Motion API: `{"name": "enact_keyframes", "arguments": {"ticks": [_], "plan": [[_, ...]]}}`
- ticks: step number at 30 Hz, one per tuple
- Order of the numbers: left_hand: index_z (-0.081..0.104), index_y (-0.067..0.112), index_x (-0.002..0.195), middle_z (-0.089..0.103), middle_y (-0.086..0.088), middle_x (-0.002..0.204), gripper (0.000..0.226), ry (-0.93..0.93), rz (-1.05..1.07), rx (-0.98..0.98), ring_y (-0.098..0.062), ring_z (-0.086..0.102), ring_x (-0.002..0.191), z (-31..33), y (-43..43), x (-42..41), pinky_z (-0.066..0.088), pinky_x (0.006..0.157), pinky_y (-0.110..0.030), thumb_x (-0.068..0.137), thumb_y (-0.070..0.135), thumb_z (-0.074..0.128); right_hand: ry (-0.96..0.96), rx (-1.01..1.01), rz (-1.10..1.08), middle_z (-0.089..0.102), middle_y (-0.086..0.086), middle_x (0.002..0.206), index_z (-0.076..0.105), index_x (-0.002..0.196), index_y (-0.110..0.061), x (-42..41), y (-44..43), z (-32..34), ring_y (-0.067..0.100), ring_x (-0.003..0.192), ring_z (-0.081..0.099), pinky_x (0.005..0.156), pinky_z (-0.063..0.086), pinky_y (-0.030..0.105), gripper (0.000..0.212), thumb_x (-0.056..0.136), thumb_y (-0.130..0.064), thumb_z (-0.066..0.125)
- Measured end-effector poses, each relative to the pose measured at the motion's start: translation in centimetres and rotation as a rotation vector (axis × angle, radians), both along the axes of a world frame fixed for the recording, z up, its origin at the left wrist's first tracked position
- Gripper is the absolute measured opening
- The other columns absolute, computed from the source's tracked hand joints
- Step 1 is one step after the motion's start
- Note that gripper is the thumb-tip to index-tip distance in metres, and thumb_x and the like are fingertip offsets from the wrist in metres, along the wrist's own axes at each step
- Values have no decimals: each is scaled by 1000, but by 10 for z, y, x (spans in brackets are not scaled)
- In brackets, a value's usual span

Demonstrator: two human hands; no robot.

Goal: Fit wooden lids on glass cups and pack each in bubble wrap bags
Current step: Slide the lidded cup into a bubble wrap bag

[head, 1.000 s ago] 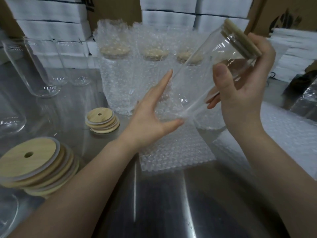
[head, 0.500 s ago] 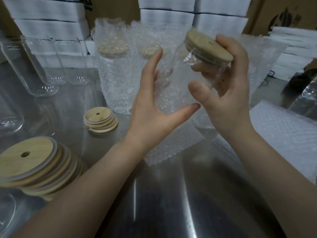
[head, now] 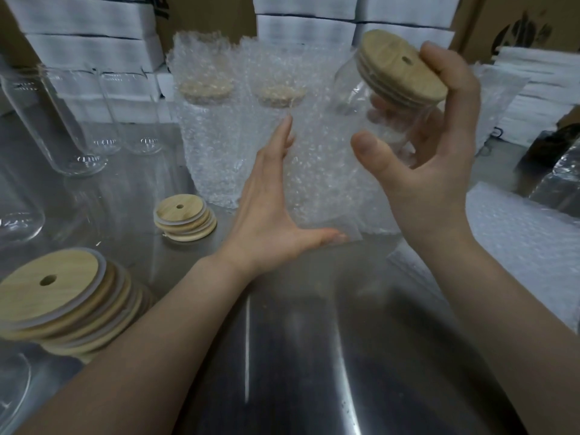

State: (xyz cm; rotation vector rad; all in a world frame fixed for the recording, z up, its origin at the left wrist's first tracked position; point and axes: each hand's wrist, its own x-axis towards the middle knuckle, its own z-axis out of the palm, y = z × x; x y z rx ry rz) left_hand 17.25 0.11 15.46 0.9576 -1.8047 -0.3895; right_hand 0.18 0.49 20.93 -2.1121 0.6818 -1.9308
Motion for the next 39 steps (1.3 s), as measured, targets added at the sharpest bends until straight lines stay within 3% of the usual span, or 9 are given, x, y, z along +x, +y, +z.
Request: {"name": "enact_keyframes", "arguments": {"ticks": [2, 5, 7, 13, 18, 21, 29, 32, 39], "plan": [[15, 29, 153, 23, 36, 140, 123, 31, 55, 78, 24, 23, 129, -3, -3, 2, 25, 111, -10, 54, 54, 85, -17, -6, 6, 38, -4, 134, 31, 139, 1, 1, 0, 0, 24, 123, 53, 90, 55, 37, 77, 85, -35, 73], [43, 24, 140, 53, 15, 136, 98, 74, 99, 128, 0, 50, 124, -3, -3, 3, 42, 107, -31, 57, 57, 82, -2, -8, 0, 40, -4, 133, 32, 136, -3, 4, 1, -2, 20, 122, 53, 86, 55, 33, 73, 84, -35, 74], [51, 24, 130, 60, 14, 120, 85, 117, 95, 119, -2, 57, 112, -1, -1, 1, 47, 98, -31, 58, 60, 79, 6, 9, 3, 40, 0, 134, 33, 135, -5, 7, 0, -5, 19, 122, 53, 88, 53, 31, 73, 82, -31, 77], [52, 17, 120, 62, 2, 116, 74, 237, 71, 64, -16, 60, 112, 5, 4, -5, 49, 97, -44, 60, 53, 77, 14, 106, 15, 44, 1, 132, 37, 132, -7, 13, -2, -14, 16, 124, 53, 100, 48, 32, 72, 78, -23, 82], [51, 25, 119, 61, 16, 109, 64, 321, 37, 16, 6, 59, 105, 9, 8, -12, 45, 90, -14, 63, 42, 77, 57, 163, -14, 49, 11, 126, 39, 123, -13, 18, -2, -16, 22, 118, 56, 100, 48, 46, 66, 74, -26, 81], [57, 12, 120, 64, 12, 106, 65, 347, 15, 25, 0, 62, 105, 9, 7, -13, 46, 90, -18, 64, 38, 78, 71, 192, -20, 49, 9, 123, 38, 121, -15, 17, -3, -16, 22, 115, 57, 99, 48, 48, 64, 74, -30, 79], [60, 19, 109, 68, 15, 96, 55, 457, -56, 111, -5, 67, 95, 10, 4, -11, 50, 81, -22, 62, 33, 85, 128, 267, 20, 48, -10, 120, 42, 128, -9, 14, -4, -12, -2, 115, 50, 100, 39, 19, 52, 86, -36, 56], [58, 16, 115, 69, 11, 106, 61, 476, -128, 171, -6, 66, 103, 10, -1, -5, 50, 85, -21, 62, 29, 85, 129, 326, 28, 50, -2, 132, 41, 139, -15, 11, -5, -8, 8, 126, 49, 105, 41, 25, 56, 89, -38, 53], [38, 16, 139, 60, -2, 132, 88, 397, -263, 419, -14, 60, 121, 7, -9, 3, 50, 101, -34, 64, 15, 84, 79, 323, 47, 52, 14, 136, 37, 143, -11, 3, -9, -7, 15, 128, 51, 107, 44, 32, 59, 90, -2, 62]]}}
